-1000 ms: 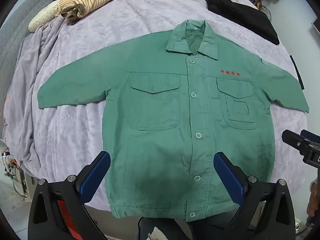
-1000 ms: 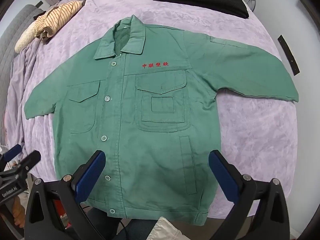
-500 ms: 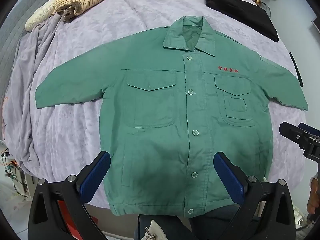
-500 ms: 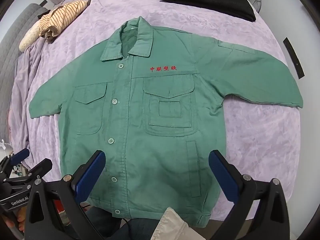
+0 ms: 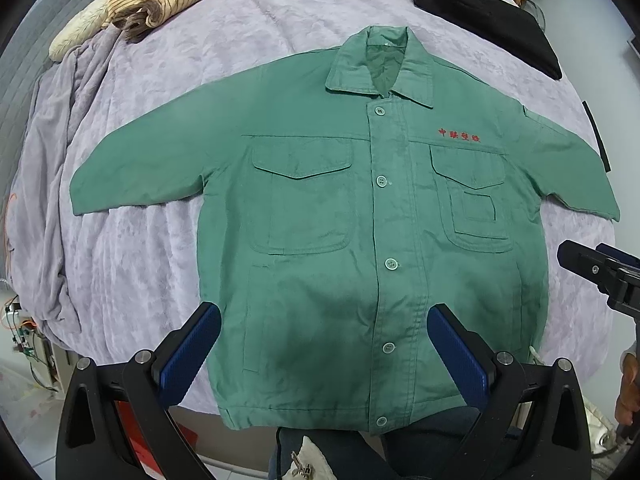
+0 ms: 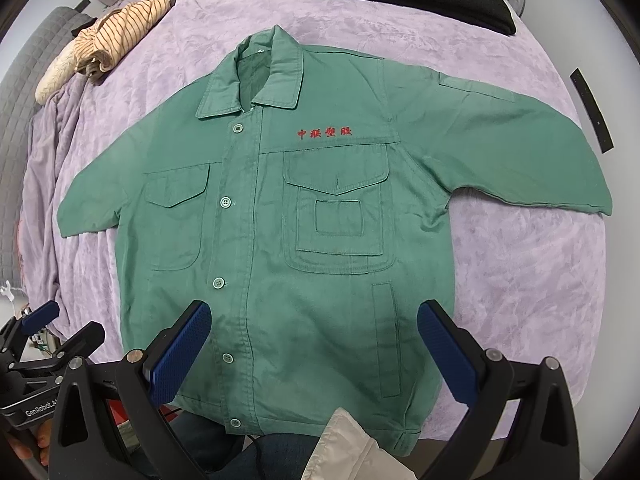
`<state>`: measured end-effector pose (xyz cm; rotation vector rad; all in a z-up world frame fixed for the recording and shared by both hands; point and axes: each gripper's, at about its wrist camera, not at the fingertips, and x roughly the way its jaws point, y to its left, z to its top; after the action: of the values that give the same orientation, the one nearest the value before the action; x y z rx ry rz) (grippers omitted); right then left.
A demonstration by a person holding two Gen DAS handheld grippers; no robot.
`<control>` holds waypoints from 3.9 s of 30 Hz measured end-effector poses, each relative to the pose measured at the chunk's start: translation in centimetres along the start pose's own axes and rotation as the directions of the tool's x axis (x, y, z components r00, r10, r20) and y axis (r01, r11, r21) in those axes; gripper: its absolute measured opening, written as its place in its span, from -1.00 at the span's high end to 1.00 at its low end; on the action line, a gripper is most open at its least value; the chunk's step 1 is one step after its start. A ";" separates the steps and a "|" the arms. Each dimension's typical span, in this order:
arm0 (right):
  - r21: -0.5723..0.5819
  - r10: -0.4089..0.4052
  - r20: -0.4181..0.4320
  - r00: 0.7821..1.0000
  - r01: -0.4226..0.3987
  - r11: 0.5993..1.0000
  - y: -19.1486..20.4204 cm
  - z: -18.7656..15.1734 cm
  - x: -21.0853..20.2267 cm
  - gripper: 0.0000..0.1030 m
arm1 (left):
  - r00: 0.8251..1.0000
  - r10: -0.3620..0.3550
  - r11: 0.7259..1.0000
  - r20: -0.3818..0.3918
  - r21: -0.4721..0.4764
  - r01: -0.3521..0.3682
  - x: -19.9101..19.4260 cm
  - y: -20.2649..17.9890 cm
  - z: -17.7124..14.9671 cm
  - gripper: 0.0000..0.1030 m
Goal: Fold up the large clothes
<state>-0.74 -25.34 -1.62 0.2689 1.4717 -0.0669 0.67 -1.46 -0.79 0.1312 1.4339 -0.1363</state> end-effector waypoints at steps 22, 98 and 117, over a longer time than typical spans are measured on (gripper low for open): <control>-0.004 0.035 -0.028 0.999 -0.035 0.999 -0.3 0.4 0.9 -0.99 | 1.000 0.022 1.000 -0.015 -0.019 -0.022 0.2 0.1 -0.1 -1.00; 0.077 -0.051 -0.083 0.995 0.058 0.995 0.6 -0.4 2.3 -0.99 | 0.995 -0.072 0.997 -0.065 -0.009 0.071 3.8 2.6 0.7 -1.00; 0.134 0.221 -0.127 0.967 -0.204 0.970 12.9 0.0 9.5 -0.99 | 0.992 -0.125 0.959 0.035 -0.251 0.129 11.7 23.4 2.2 -1.00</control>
<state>2.89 -11.76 -9.24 0.5379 1.5728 0.0385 8.39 21.02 -11.89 -0.1718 1.4283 -0.0588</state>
